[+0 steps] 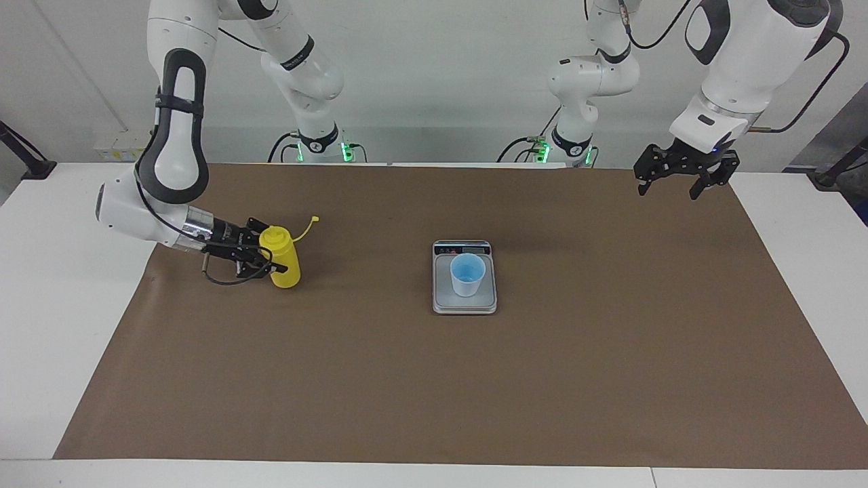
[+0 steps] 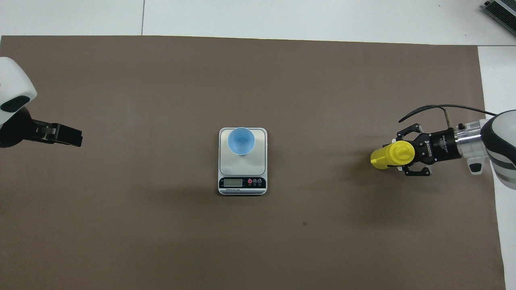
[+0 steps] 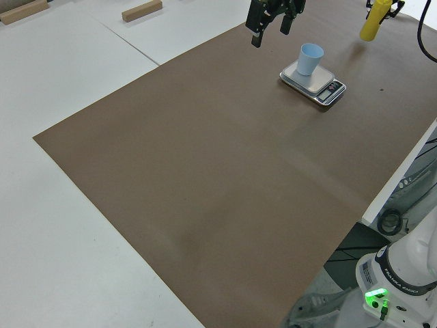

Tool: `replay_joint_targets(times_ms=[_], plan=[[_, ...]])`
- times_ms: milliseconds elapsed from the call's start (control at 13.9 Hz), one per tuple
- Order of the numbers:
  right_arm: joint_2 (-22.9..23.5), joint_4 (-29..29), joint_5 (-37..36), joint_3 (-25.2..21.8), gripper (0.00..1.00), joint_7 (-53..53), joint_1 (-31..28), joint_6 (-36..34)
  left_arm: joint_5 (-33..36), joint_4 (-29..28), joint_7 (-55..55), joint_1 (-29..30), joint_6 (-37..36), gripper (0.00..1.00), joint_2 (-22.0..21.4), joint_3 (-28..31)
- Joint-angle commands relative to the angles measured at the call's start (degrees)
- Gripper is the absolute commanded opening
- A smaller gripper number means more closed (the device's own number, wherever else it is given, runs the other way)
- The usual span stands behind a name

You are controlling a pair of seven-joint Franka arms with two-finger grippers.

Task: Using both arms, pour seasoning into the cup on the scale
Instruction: 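Lower the bottle onto the table with the right gripper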

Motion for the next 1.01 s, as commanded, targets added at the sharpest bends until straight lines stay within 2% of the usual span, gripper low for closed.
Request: replay_joint_targets(times_ms=[0, 216, 360, 432, 576, 720, 936], plan=[[-1.15, -0.14, 2.10, -0.17, 0.00, -1.71, -0.48, -1.38, 0.98, -0.98, 0.79, 0.25, 0.14, 1.00, -0.72, -0.28], [-1.15, -0.14, 2.10, -0.26, 0.00, -1.62, -0.48, -0.51, 0.90, -1.33, 0.79, 0.25, 0.23, 1.00, -0.81, -0.28], [-1.15, -0.23, 2.10, -0.26, 0.42, -1.36, -0.31, 0.11, 0.90, -1.69, 0.79, 0.25, 0.58, 1.00, -1.16, -0.36], [-1.15, -0.14, 2.01, -0.26, 0.47, -1.36, -0.31, 0.20, 0.90, -1.69, 0.79, 0.25, 0.66, 1.00, -1.16, -0.37], [-1.24, -0.14, 1.58, -0.44, 0.64, -1.36, -0.22, 1.24, 0.90, -1.69, 0.79, 0.25, 0.67, 1.00, -1.16, -0.37], [-1.68, -0.14, 1.05, -0.52, 0.73, -1.79, -0.13, 2.13, 0.90, -2.21, 0.88, 0.25, 0.67, 1.00, -1.25, -0.37], [-2.64, 0.56, -1.76, -0.44, 0.96, -1.62, 0.04, 2.48, 0.90, -2.30, 0.79, 0.25, 0.67, 1.00, -1.51, -0.37]])
